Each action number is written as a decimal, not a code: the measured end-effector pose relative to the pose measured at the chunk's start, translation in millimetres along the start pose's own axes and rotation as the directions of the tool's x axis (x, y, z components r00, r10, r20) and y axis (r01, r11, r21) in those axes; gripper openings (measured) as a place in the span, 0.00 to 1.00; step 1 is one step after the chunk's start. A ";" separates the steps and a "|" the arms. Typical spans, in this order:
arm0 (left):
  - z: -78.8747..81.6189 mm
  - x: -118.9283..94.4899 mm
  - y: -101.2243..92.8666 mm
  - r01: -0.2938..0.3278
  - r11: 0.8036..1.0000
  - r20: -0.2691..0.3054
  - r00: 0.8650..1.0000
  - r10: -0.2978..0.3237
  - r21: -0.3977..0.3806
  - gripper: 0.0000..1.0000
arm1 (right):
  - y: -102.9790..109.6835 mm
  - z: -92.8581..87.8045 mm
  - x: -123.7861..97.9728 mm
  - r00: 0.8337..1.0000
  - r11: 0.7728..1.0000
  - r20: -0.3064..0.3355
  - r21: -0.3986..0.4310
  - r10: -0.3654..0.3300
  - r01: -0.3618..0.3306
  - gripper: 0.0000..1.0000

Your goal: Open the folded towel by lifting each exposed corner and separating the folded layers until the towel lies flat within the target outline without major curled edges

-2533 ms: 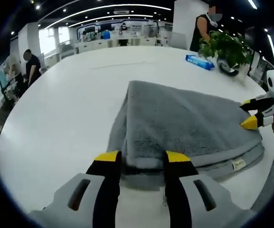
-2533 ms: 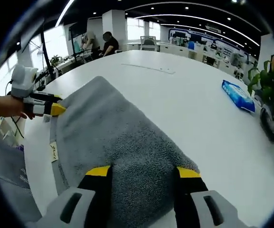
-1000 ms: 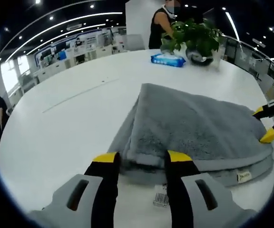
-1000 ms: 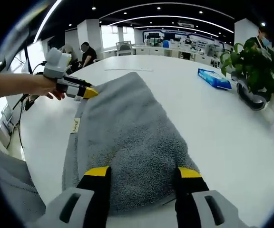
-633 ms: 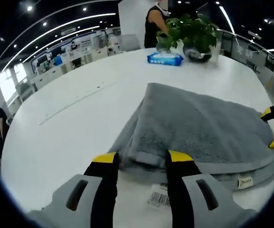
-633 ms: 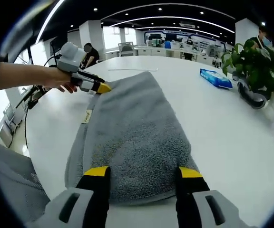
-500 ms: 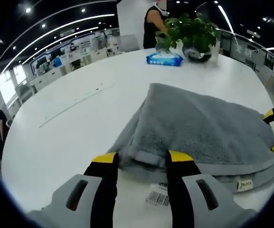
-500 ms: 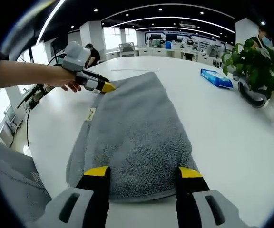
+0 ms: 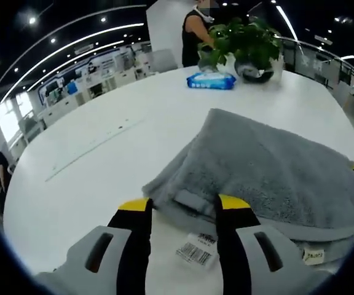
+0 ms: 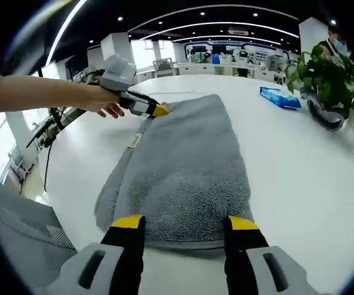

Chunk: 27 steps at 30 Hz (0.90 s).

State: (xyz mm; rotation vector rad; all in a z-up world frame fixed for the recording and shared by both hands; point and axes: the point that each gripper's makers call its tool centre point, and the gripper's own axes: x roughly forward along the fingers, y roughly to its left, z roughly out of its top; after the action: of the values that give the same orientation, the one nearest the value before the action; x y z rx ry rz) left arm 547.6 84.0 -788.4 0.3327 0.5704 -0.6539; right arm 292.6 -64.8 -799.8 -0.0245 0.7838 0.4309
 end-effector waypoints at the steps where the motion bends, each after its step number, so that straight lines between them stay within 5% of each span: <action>1: 1.5 1.8 -0.5 0.004 1.000 0.000 1.000 -0.004 0.003 0.40 | 1.2 -0.4 -0.4 1.000 1.000 0.003 0.004 0.002 -0.002 0.49; 6: 9.7 13.4 -2.0 0.029 1.000 0.001 1.000 -0.029 0.008 0.41 | 8.3 -0.4 -1.8 1.000 0.998 0.022 0.053 0.016 -0.018 0.48; 27: 21.0 31.2 -2.8 0.041 0.999 -0.012 0.999 -0.041 0.007 0.44 | 20.0 -2.7 -1.0 0.999 0.999 0.013 -0.006 0.037 -0.037 0.49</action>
State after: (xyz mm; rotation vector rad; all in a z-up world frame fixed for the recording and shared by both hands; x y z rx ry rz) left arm 574.3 57.3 -790.5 0.3329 0.5873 -0.6941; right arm 282.5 -47.4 -798.3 -0.0125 0.7709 0.4678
